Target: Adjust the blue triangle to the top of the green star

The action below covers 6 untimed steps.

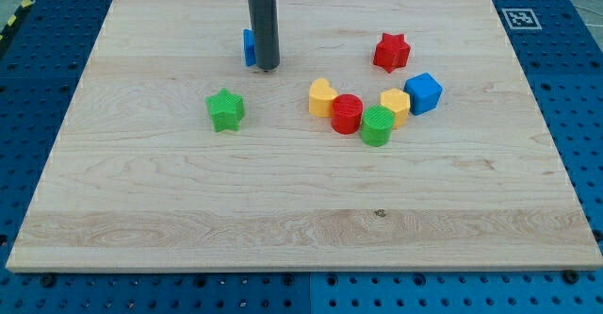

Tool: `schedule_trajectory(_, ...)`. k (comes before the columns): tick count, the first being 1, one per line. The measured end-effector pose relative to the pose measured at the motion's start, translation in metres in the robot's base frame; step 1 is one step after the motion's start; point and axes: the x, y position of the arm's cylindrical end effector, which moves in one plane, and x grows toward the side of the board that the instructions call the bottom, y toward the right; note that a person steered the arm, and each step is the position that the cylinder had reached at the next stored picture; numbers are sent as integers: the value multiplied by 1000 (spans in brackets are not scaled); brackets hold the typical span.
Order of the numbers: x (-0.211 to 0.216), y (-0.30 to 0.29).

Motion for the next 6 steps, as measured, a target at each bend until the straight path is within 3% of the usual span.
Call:
schedule_trajectory(5,-15,1)
schedule_trajectory(6,-37,14)
